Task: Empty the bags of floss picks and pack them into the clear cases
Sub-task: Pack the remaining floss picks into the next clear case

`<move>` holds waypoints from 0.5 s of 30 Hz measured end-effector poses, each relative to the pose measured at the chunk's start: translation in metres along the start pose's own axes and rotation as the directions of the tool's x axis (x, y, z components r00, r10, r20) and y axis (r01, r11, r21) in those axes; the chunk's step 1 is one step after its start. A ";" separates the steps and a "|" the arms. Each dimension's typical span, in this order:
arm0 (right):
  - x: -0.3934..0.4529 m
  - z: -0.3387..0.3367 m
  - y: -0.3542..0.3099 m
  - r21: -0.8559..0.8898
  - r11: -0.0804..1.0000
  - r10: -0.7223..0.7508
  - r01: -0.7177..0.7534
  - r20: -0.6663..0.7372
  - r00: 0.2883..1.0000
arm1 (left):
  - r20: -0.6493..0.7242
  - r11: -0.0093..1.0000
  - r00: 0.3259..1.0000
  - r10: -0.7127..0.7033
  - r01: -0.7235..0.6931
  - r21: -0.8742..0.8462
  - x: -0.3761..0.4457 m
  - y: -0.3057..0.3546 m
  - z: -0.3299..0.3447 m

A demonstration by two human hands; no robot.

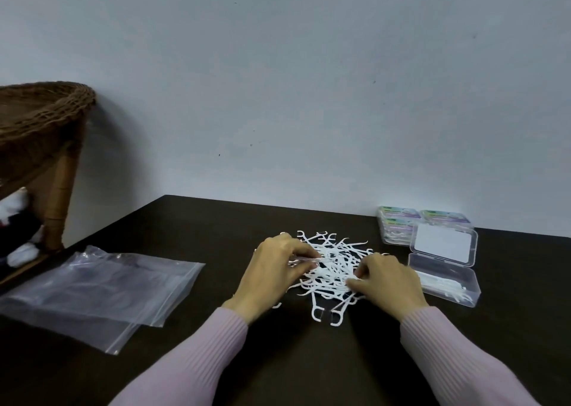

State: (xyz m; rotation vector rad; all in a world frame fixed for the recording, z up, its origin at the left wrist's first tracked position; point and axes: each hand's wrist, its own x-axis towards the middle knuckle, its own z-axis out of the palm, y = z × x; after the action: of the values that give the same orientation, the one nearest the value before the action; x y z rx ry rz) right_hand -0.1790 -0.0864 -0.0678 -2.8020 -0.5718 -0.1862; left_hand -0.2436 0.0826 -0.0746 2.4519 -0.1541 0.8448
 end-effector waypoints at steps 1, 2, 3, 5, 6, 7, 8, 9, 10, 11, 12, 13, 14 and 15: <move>-0.001 0.000 0.000 0.024 1.000 0.004 -0.004 0.006 1.000 | -0.002 1.000 1.000 0.005 -0.005 -0.005 0.000 -0.001 0.001; -0.001 0.000 0.000 0.046 0.999 0.003 -0.004 0.018 1.000 | -0.007 1.000 1.000 0.011 -0.011 -0.008 0.000 -0.001 0.001; 0.000 0.000 0.001 0.063 0.998 -0.002 -0.001 0.034 0.999 | -0.010 1.000 1.000 0.015 -0.015 -0.010 0.000 -0.002 0.001; 0.000 -0.001 0.003 0.085 0.996 -0.020 0.014 0.063 0.998 | -0.009 1.000 1.000 0.022 -0.022 -0.016 -0.001 -0.002 0.003; 0.001 -0.001 0.004 0.096 0.995 -0.033 0.026 0.069 0.997 | -0.005 0.999 1.000 0.028 -0.028 -0.018 -0.001 -0.002 0.004; 0.001 0.000 0.005 0.117 0.992 -0.048 0.040 0.068 0.997 | 0.000 0.999 0.999 0.034 -0.034 -0.017 -0.002 -0.003 0.005; 0.002 0.001 0.006 0.145 0.988 -0.060 0.051 0.060 0.996 | 0.005 0.999 0.999 0.036 -0.036 -0.015 -0.002 -0.003 0.006; 0.003 0.003 0.006 0.178 0.982 -0.067 0.058 0.048 0.997 | 0.009 0.999 0.999 0.036 -0.036 -0.012 -0.003 -0.004 0.007; 0.004 0.003 0.008 0.219 0.974 -0.068 0.057 0.039 0.997 | 0.006 0.999 0.999 0.036 -0.036 -0.009 -0.003 -0.004 0.008; 0.005 0.003 0.010 0.266 0.962 -0.065 0.053 0.038 0.997 | -0.003 0.999 0.999 0.033 -0.033 -0.012 -0.003 -0.005 0.009; 0.006 0.001 0.012 0.319 0.946 -0.065 0.050 0.038 0.997 | -0.020 0.999 0.999 0.026 -0.026 -0.032 -0.003 -0.005 0.009; 0.007 -0.002 0.014 0.370 0.928 -0.066 0.045 0.042 0.997 | -0.048 0.997 0.999 0.006 -0.010 -0.074 -0.003 -0.005 0.010; 0.007 -0.005 0.017 0.420 0.907 -0.066 0.042 0.044 0.997 | -0.081 0.992 0.996 -0.023 0.013 -0.129 -0.003 -0.005 0.011; 0.008 -0.009 0.022 0.467 0.884 -0.061 0.036 0.039 0.997 | -0.109 0.983 0.992 -0.056 0.035 -0.182 -0.002 -0.004 0.013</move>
State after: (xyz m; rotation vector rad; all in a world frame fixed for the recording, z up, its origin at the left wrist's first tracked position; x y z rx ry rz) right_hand -0.1640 -0.1052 -0.0633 -2.3298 -0.6064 0.0176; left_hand -0.2374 0.0797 -0.0862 2.2253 -0.1262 0.9077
